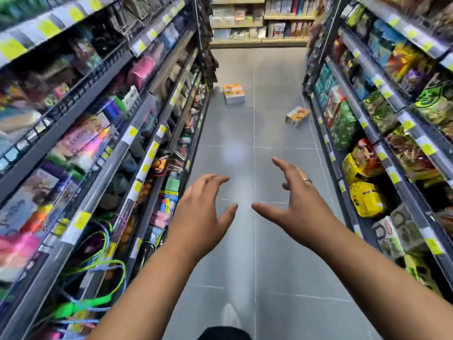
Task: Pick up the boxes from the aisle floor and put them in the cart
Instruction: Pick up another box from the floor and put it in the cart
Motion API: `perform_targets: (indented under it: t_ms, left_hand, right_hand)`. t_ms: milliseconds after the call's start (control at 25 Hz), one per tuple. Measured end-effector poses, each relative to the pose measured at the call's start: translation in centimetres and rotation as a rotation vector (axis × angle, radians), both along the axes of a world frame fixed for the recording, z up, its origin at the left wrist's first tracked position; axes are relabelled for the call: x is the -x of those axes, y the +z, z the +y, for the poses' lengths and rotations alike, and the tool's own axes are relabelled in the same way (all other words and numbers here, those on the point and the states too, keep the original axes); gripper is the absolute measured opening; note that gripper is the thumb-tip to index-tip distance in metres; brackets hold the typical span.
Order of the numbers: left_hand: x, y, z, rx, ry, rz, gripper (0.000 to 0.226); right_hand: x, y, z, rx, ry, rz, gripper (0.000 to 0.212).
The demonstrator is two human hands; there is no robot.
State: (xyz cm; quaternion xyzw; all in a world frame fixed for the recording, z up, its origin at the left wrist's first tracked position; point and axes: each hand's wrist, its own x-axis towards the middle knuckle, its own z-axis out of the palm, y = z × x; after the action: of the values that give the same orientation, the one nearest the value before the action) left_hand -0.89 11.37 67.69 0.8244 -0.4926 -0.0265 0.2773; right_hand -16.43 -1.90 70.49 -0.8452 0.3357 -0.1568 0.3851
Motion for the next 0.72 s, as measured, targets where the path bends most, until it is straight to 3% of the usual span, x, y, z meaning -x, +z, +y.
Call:
perform_targets:
  t_ms: [360, 720]
  left_hand:
    - [-14.0, 1.1, -21.1, -0.076, -0.147, -0.062, 0.056]
    - [-24.9, 0.0, -45.2, -0.048, -0.056, 0.028, 0.052]
  right_hand:
    - [-11.7, -1.0, -19.4, -0.034, -0.141, -0.002, 0.09]
    - [-21.7, -2.9, -45.9, -0.083, -0.159, 0.044, 0.088]
